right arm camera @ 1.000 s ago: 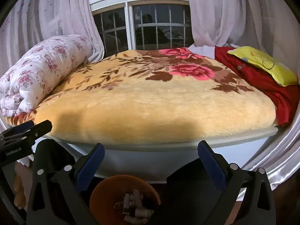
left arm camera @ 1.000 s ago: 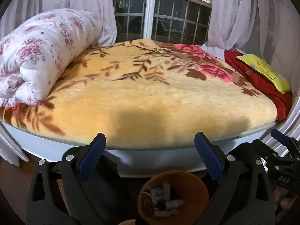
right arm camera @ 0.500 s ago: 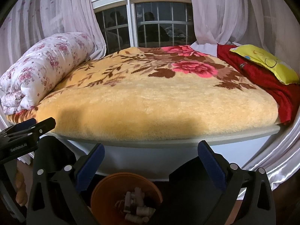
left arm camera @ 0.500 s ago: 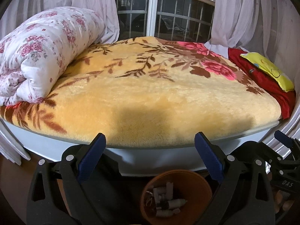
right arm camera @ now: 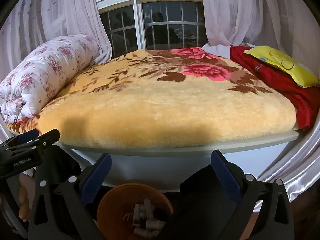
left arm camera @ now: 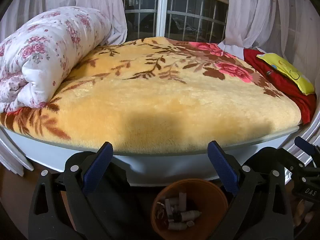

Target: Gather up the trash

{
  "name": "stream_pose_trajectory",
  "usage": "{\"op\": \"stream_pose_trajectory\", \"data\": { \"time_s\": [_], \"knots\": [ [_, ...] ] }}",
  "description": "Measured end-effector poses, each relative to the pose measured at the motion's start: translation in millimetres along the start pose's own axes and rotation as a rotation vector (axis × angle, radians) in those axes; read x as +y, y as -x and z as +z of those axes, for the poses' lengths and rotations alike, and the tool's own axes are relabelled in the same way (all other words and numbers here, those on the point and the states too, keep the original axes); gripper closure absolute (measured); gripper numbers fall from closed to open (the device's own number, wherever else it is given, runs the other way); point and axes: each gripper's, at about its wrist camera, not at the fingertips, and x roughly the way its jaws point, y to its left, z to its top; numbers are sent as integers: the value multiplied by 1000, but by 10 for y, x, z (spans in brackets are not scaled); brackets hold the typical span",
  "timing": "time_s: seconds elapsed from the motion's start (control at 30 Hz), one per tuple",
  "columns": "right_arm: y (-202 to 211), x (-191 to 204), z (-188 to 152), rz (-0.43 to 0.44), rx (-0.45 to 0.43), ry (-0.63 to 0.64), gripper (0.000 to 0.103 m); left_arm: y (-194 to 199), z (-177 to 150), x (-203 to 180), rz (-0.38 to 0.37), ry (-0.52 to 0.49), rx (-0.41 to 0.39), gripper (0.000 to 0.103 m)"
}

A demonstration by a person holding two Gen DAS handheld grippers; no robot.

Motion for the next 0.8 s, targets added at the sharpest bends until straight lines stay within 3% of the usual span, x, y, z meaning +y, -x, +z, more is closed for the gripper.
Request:
{"op": "stream_pose_trajectory", "data": {
  "time_s": [0.57, 0.8],
  "knots": [
    [-14, -9, -31, 15, 20, -22, 5, -33, -28, 131, -12, 40, 12, 10],
    [-34, -8, -35, 16, 25, -24, 5, -12, -27, 130, 27, 36, 8, 9]
  ]
}}
